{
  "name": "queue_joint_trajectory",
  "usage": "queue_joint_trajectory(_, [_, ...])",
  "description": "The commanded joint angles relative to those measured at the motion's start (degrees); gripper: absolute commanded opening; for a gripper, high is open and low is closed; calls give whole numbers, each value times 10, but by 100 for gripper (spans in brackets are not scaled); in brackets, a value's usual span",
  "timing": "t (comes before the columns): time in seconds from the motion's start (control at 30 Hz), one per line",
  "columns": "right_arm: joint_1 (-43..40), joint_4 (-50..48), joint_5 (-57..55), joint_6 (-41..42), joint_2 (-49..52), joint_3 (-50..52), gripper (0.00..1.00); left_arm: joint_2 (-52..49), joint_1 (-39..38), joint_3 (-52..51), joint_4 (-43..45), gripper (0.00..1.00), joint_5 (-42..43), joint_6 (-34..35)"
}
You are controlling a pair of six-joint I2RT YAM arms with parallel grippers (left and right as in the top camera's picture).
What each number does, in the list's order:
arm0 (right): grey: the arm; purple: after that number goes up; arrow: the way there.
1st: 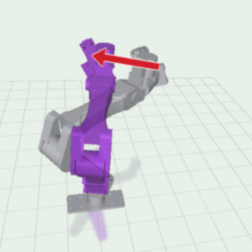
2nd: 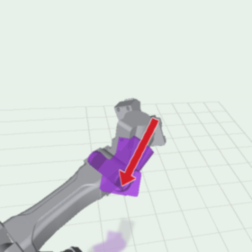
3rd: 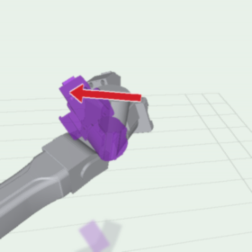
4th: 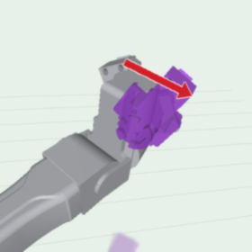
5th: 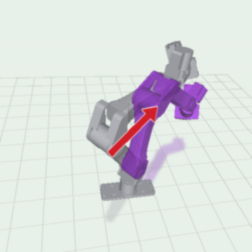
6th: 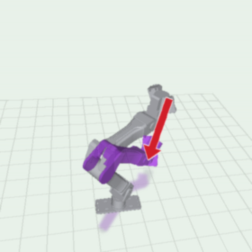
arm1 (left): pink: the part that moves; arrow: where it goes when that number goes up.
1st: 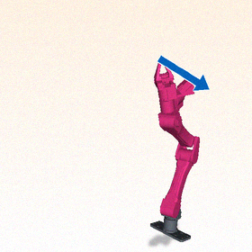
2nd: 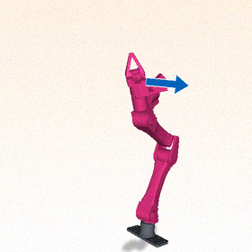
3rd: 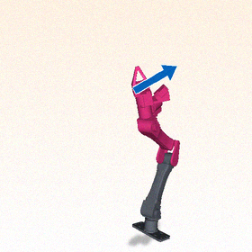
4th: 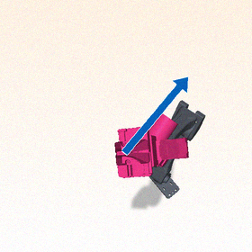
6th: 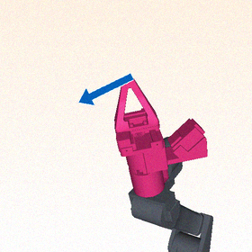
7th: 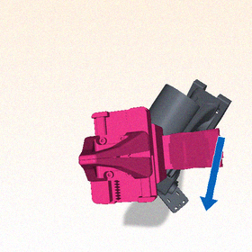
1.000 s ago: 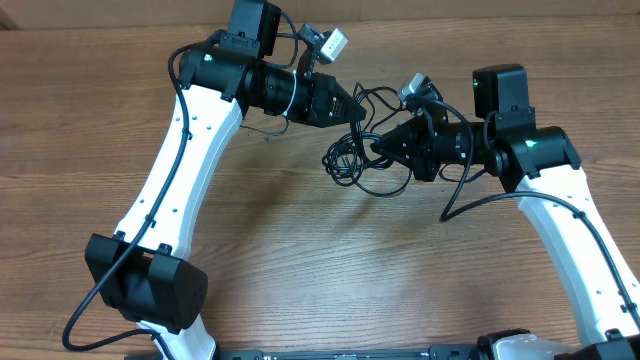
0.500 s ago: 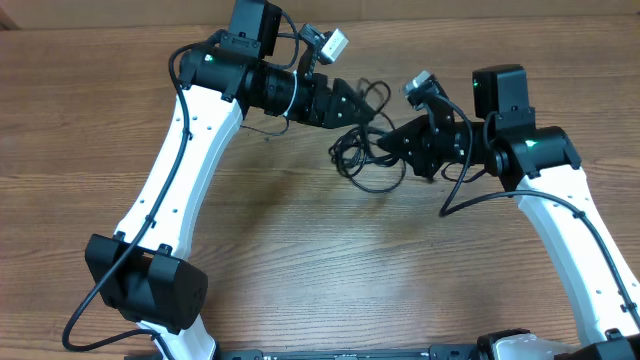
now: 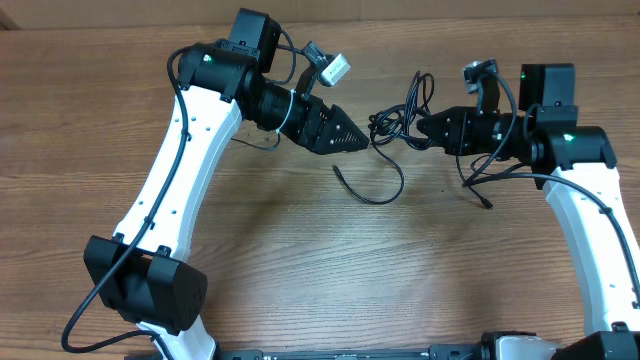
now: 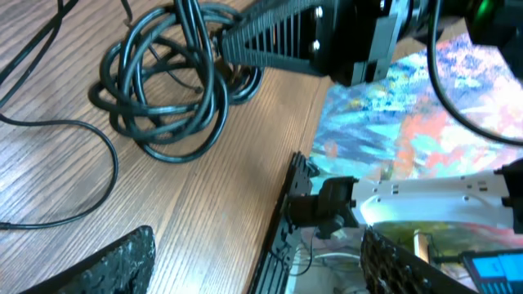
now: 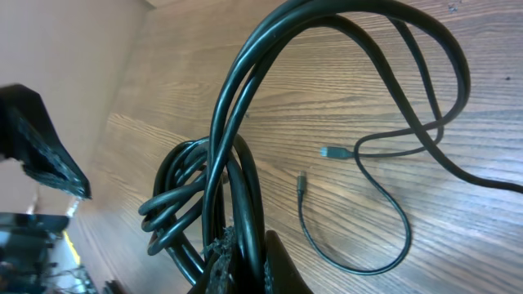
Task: Untangle cables
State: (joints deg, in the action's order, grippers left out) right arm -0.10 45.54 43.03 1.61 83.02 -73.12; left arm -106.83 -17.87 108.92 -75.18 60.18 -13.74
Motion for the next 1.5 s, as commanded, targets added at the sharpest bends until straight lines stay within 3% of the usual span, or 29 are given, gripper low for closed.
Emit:
queue_joint_trajectory(0.0, [-7,-5,34,19,0,-15,4,20,-2,9,-12,80,5,-42])
queue_joint_trajectory(0.37, [-7,-6,33,31,0,-15,4,20,-62,9,-10,70,-152,-153])
queue_joint_trajectory(0.53, [-7,-14,29,29,0,-15,4,20,-75,9,8,61,-127,-144])
queue_joint_trajectory(0.8, [-7,-15,23,5,0,-15,4,20,-91,9,5,53,-139,-268])
queue_joint_trajectory(0.9, [-7,-13,18,-2,0,-15,4,20,-96,10,10,44,-157,-306])
queue_joint_trajectory(1.1, [-7,-13,16,-2,0,-15,4,20,-104,12,62,45,-196,-314])
queue_joint_trajectory(1.23, [-7,-13,3,-2,0,-15,4,20,-108,12,88,32,-197,-276])
queue_joint_trajectory(1.33, [-7,-12,-21,-1,0,-15,4,20,-108,12,93,6,-196,-184])
queue_joint_trajectory(1.47, [-7,-13,-31,-1,0,-15,4,20,-108,11,80,8,-165,-20])
